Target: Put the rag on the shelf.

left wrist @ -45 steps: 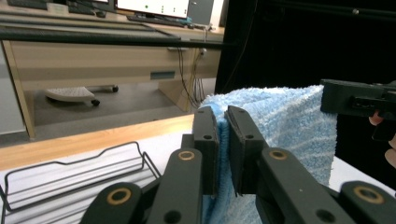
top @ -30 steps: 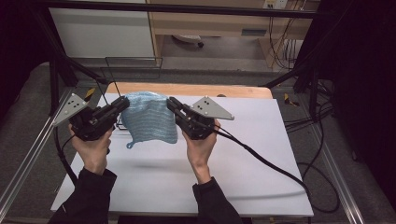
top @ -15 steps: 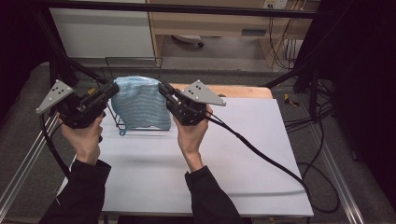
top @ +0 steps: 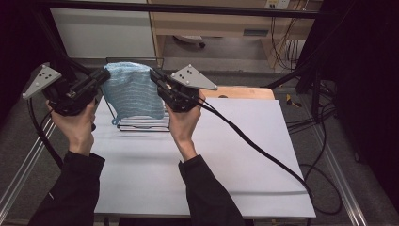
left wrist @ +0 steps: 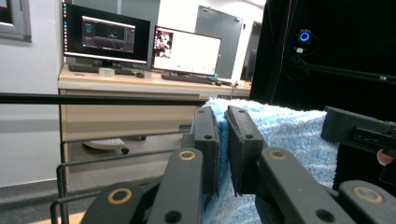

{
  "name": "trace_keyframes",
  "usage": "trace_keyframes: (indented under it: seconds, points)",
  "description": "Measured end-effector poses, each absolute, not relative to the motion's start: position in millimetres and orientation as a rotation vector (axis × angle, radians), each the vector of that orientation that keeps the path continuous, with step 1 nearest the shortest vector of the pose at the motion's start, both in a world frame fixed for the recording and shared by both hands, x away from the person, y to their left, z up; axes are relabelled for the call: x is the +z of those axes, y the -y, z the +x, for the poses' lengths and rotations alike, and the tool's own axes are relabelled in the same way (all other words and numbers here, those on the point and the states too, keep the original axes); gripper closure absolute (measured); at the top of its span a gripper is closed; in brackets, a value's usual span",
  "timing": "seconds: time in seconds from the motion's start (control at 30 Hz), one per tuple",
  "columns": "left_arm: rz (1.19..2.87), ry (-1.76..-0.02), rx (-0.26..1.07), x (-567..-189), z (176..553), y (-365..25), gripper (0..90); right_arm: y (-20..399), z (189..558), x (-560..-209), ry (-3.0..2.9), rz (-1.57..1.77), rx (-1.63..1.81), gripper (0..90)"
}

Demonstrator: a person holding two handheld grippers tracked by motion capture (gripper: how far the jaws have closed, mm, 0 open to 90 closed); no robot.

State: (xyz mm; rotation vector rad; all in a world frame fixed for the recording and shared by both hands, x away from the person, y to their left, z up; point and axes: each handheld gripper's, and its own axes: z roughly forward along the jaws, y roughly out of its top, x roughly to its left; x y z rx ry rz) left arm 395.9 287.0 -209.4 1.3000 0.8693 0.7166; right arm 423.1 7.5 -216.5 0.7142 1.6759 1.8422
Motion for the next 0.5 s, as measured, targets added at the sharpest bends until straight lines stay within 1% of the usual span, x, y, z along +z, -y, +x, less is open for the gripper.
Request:
trace_keyframes:
  seconds: [0.2, 0.5]
  points:
    - [1.267, -0.871, 0.715, -199, 401, -294, 82.8, -14, 430, -206, -1.662, 0.711, 1.854, 84.3]
    - [1.248, -0.866, 0.752, -182, 406, -299, 82.9, -21, 440, -189, -1.658, 0.694, 1.888, 84.6]
